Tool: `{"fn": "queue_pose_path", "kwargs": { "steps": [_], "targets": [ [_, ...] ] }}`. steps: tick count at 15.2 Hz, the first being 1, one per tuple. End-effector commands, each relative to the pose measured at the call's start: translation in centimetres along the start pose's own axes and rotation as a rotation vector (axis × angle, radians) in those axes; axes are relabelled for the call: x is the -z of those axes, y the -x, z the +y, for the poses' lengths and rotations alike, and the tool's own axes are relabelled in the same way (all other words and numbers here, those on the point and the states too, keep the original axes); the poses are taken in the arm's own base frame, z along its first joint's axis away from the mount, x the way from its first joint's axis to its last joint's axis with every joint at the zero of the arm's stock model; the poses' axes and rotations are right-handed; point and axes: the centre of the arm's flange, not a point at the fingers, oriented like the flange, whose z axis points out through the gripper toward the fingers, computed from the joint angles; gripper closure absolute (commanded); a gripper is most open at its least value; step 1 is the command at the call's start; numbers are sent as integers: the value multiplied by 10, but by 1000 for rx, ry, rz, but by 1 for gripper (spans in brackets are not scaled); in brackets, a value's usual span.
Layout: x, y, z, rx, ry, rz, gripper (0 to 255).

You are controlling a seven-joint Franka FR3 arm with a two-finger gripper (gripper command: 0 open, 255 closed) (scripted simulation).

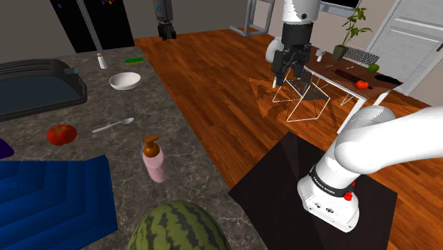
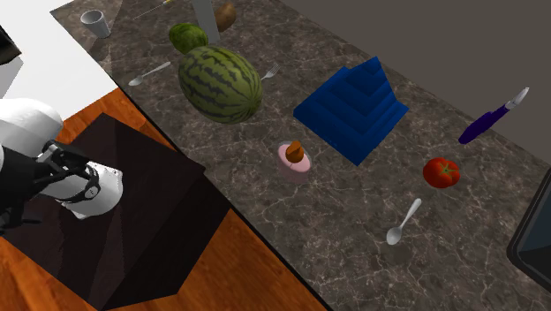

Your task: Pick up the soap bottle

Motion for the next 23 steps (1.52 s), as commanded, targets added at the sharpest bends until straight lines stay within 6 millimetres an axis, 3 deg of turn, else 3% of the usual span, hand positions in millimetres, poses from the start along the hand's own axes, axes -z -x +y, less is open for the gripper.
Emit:
{"fn": "queue_pose_path", "kwargs": {
  "steps": [1, 23],
  "targets": [
    [0, 0, 0, 0, 0, 0, 0],
    [-126, -105, -242, -20, 34, 40, 0]
  ]
}}
